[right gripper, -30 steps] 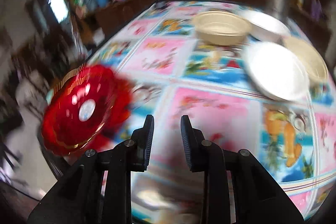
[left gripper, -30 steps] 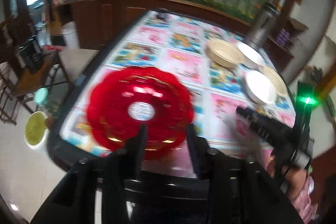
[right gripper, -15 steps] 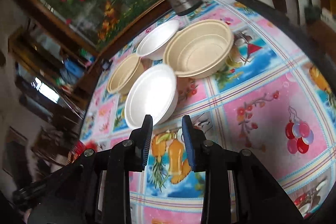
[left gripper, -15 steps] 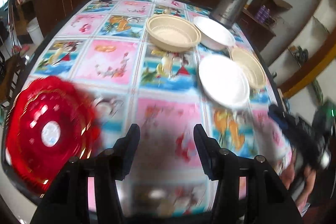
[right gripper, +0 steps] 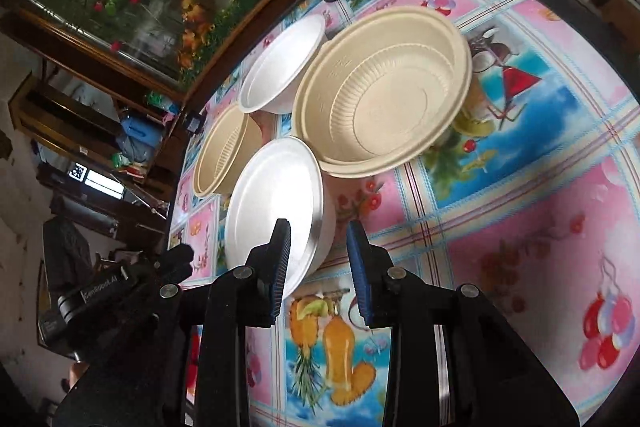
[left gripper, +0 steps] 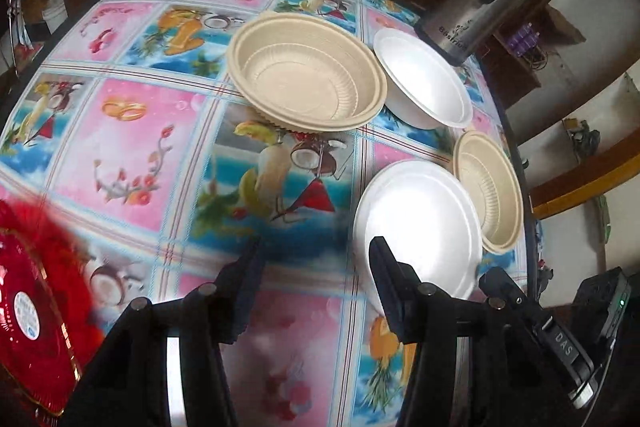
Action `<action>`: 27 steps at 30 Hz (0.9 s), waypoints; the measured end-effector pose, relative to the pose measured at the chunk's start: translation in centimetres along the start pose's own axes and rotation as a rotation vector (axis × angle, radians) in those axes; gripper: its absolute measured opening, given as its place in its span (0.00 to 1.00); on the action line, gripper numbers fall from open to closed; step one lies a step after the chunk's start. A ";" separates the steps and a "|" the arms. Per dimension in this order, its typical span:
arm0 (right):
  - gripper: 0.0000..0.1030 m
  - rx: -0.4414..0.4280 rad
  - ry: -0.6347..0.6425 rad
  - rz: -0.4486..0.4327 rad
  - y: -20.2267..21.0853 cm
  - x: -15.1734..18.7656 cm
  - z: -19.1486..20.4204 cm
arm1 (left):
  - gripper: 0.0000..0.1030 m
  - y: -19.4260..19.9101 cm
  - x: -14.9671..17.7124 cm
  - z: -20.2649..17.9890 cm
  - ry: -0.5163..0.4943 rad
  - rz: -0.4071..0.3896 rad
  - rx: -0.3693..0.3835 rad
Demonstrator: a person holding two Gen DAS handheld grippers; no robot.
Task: Organize plates and bowls
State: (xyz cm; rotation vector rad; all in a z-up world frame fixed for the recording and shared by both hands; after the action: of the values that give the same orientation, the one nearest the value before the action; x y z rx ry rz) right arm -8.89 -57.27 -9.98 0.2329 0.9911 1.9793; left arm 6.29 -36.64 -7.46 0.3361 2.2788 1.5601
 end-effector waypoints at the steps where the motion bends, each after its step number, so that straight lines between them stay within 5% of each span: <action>1: 0.28 0.008 0.005 -0.004 -0.2 -0.2 0.1 | 0.52 -0.4 -0.3 -0.1 0.001 0.009 0.002; 13: 0.28 0.002 0.017 0.002 -1.3 -0.7 -0.3 | 0.52 -3.3 -1.4 -1.7 -0.003 0.083 0.055; 27: 0.28 -0.036 0.001 0.007 -1.8 -0.7 -0.7 | 0.52 -3.8 -1.3 -2.3 0.000 0.052 0.075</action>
State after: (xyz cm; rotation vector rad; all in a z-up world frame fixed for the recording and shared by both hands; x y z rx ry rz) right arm -7.73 -57.68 -11.57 0.2154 0.9557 2.0020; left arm 6.52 -40.48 -10.08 0.4188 2.3506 1.5017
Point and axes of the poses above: each gripper's, at about its wrist camera, not at the fingertips, and y roughly against the way its jaws point, z to its left, x to its underside, the point moved 3 cm from there along -y, roughly the way its jaws point, and after that the axes turned 12 degrees about z, right-handed, at the moved point
